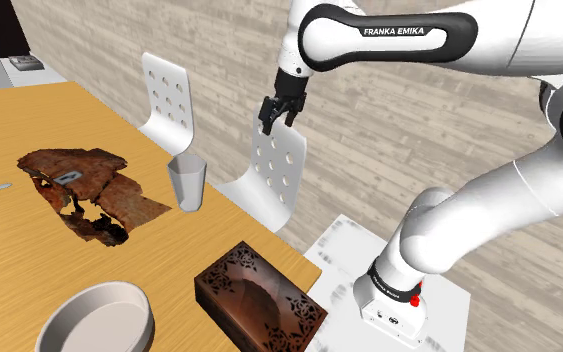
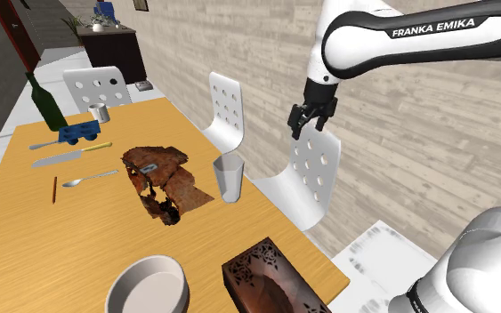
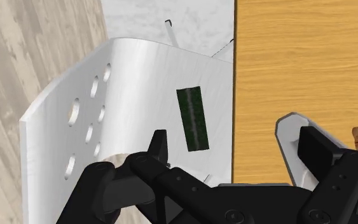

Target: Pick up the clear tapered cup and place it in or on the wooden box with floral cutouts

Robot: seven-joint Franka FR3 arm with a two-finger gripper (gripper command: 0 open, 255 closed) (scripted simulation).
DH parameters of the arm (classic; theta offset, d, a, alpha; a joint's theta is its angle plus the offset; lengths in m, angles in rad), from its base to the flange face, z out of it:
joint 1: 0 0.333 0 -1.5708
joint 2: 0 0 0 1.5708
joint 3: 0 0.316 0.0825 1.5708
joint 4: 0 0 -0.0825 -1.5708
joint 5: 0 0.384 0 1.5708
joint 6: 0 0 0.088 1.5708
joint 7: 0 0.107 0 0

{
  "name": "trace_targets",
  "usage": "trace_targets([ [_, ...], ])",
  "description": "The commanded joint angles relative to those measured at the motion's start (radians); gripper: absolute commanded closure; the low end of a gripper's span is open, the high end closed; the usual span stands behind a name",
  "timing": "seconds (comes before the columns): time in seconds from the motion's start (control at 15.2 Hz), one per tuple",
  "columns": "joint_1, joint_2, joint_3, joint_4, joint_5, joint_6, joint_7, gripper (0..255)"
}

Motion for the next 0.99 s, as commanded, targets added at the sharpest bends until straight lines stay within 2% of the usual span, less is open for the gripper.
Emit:
trace_targets([
  [0.0,0.007,0.076,0.01,0.034,0.01,0.032,0.011,0],
  [0.46,0.03,0.337,0.044,0.181,0.035,0.114,0.049,0],
  [0.92,0.057,0.605,0.07,0.387,0.044,0.147,0.085,0],
])
